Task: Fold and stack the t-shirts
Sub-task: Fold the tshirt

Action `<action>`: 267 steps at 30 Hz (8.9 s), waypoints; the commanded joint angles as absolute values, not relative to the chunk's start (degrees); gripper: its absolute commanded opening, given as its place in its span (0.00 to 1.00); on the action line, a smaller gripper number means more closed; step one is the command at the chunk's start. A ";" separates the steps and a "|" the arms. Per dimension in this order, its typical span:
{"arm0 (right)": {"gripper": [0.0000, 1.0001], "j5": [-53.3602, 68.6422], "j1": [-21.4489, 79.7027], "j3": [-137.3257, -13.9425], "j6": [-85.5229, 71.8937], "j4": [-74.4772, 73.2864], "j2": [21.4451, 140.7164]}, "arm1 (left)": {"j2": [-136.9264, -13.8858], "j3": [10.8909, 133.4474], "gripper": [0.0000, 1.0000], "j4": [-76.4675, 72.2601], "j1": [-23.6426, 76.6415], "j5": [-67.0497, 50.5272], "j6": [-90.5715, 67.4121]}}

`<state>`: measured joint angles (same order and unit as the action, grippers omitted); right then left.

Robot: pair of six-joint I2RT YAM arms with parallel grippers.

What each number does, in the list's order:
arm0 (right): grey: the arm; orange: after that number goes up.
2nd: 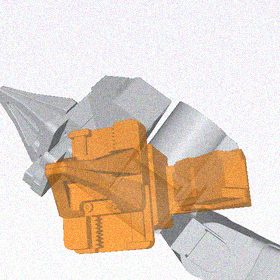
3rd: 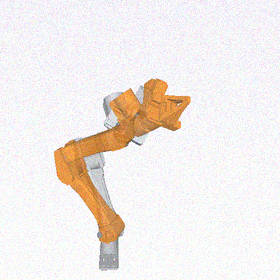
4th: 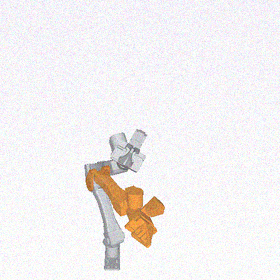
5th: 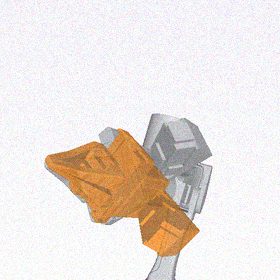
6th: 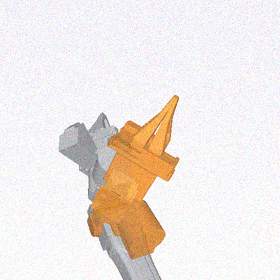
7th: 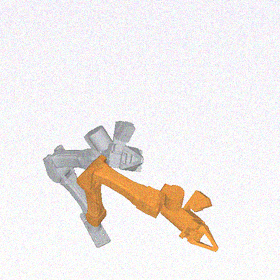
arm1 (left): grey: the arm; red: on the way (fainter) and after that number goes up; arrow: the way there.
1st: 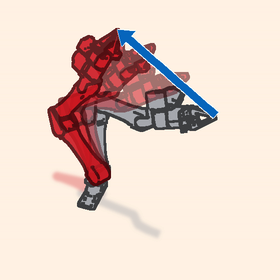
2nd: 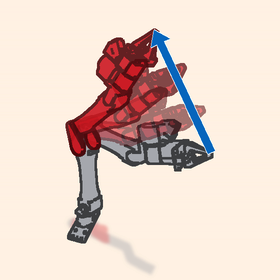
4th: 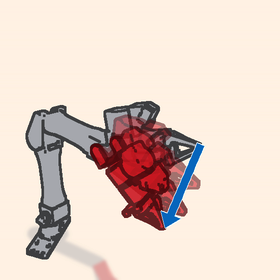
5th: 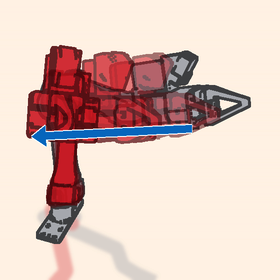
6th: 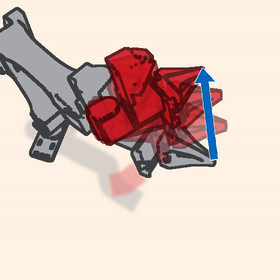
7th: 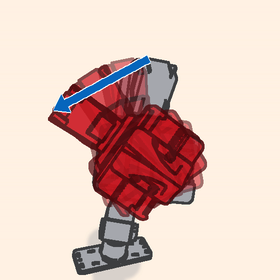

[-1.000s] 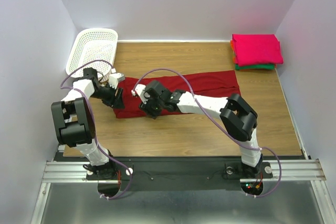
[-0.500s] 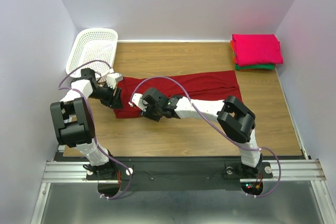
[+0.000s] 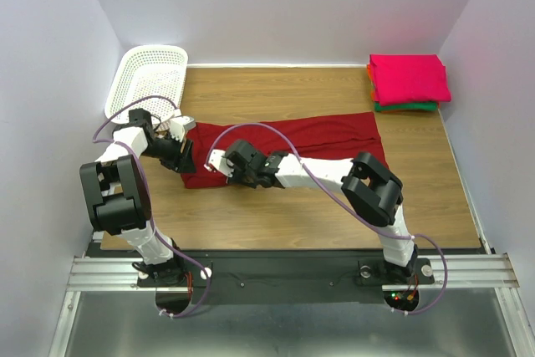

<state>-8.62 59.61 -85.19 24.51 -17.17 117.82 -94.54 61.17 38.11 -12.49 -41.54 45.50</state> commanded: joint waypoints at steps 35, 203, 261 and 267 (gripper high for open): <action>0.01 -15.37 44.65 -113.38 24.96 -15.12 136.76 | -101.16 74.53 0.64 24.79 -10.99 -44.21 33.67; 0.01 0.26 56.78 -43.60 28.30 -15.29 92.99 | -72.77 35.60 0.64 30.60 22.85 -33.50 73.92; 0.25 7.30 25.84 -108.89 55.82 -25.84 130.33 | -123.65 107.75 0.16 32.87 10.90 -31.82 66.27; 0.83 5.18 24.44 -109.08 51.42 -24.26 126.50 | -121.91 106.10 0.64 29.36 9.76 -32.08 62.06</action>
